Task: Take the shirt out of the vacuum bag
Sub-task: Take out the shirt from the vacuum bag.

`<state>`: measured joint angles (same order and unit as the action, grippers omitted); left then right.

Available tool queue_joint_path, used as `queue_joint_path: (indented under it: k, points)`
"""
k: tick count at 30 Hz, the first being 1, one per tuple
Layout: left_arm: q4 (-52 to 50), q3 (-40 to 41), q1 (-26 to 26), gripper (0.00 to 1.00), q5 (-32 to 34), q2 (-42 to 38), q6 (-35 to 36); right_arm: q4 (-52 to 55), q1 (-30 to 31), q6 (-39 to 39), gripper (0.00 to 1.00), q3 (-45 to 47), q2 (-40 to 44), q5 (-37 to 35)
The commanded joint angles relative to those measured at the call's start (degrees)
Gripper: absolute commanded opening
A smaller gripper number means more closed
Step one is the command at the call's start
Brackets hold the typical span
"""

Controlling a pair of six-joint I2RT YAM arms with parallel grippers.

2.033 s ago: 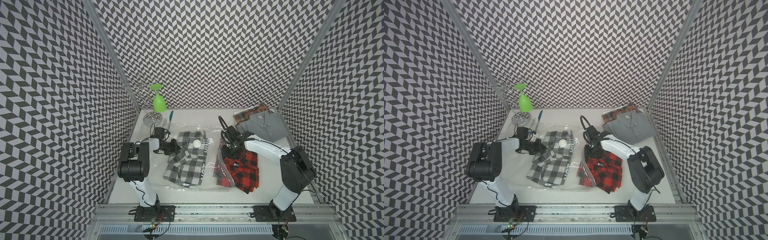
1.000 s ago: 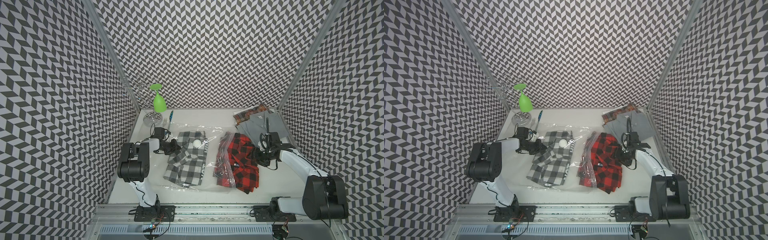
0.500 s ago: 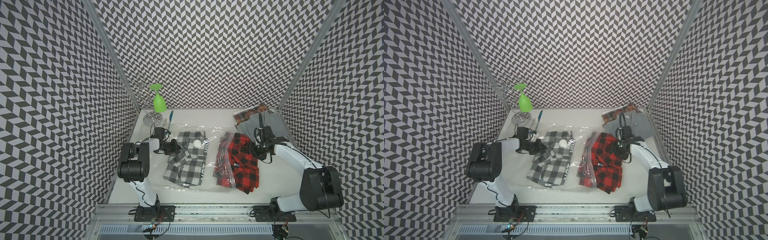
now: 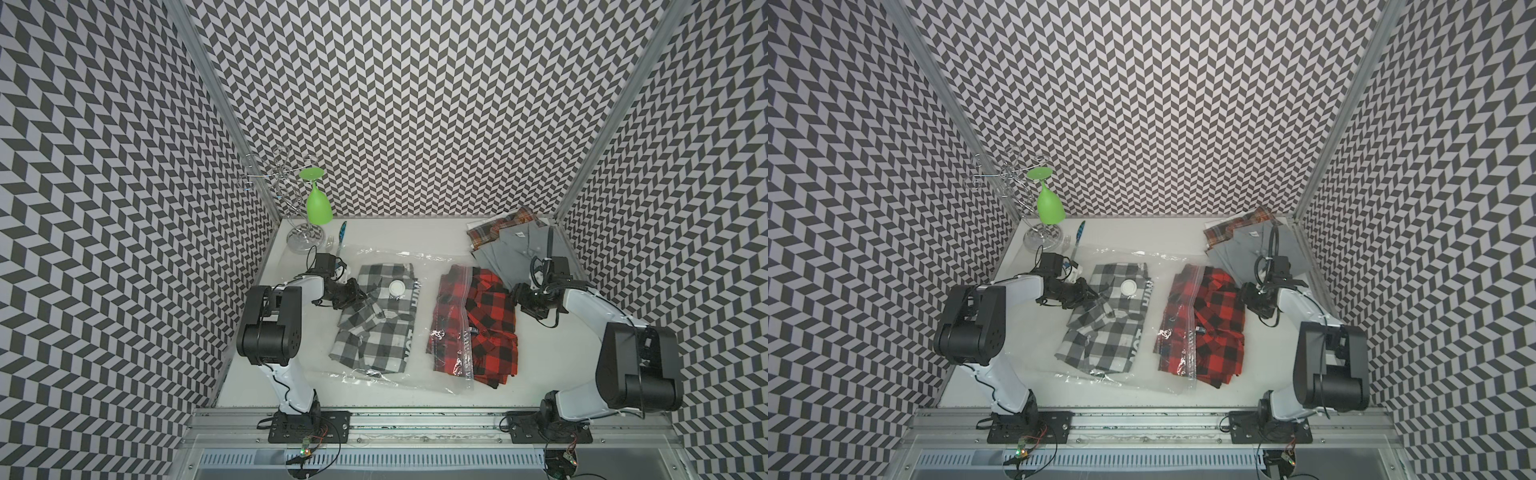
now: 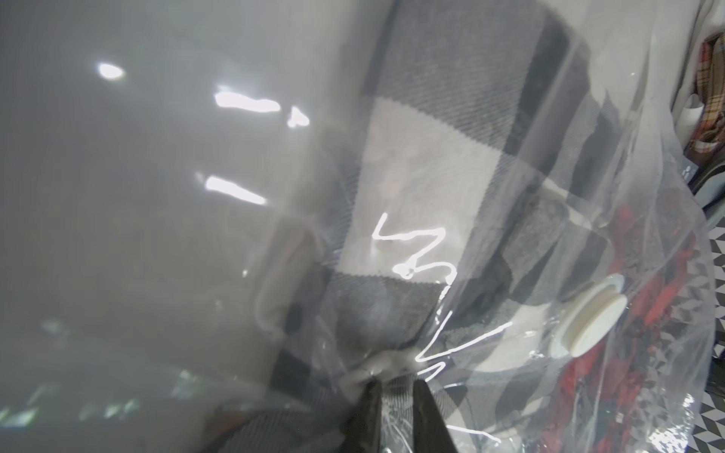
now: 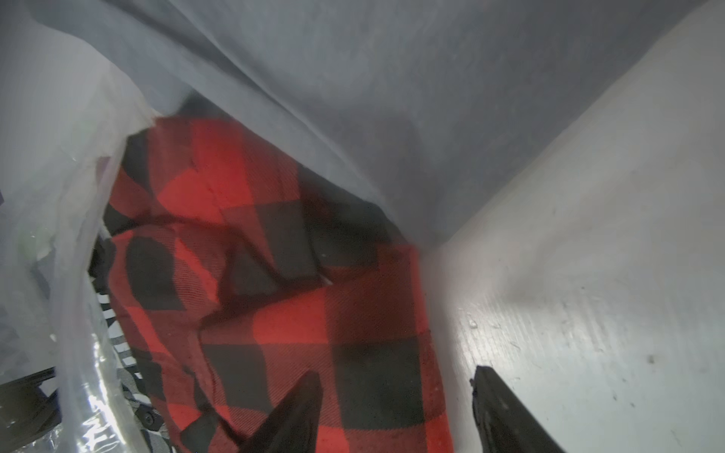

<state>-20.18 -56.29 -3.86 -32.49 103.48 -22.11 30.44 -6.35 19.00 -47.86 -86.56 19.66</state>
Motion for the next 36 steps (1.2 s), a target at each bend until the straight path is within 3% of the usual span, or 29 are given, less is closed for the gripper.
queue_joint_path:
  k: [1,8,13,15,20,29,36]
  points:
    - [-6.46,0.28,-2.02,0.24,2.35,0.03,-0.29,-5.61,-0.78,-1.95,0.62,3.15,-0.4,4.02]
    - [-8.54,-2.37,-2.83,0.29,1.47,-2.13,-0.22,-9.4,-1.12,-1.56,0.47,6.84,1.76,7.7]
    - [-8.73,-3.12,-3.33,0.29,1.03,-2.26,-0.26,-9.58,-1.11,-1.6,0.21,8.02,3.72,9.02]
    - [-8.81,-3.29,-3.82,0.29,1.03,-2.21,-0.23,-8.82,-1.05,-1.86,0.16,7.76,4.61,9.83]
    - [-8.73,-4.23,-6.17,0.29,1.03,-1.88,-2.32,-4.37,-0.98,-3.0,0.15,5.25,6.82,10.13]
    - [-7.51,-5.3,-10.47,0.29,0.45,-0.3,-4.13,-0.38,-0.09,-2.0,0.0,2.09,11.11,15.26]
    - [-7.28,-6.23,-12.87,0.28,0.17,1.04,-4.46,0.63,1.91,-1.21,0.0,0.99,12.37,17.72]
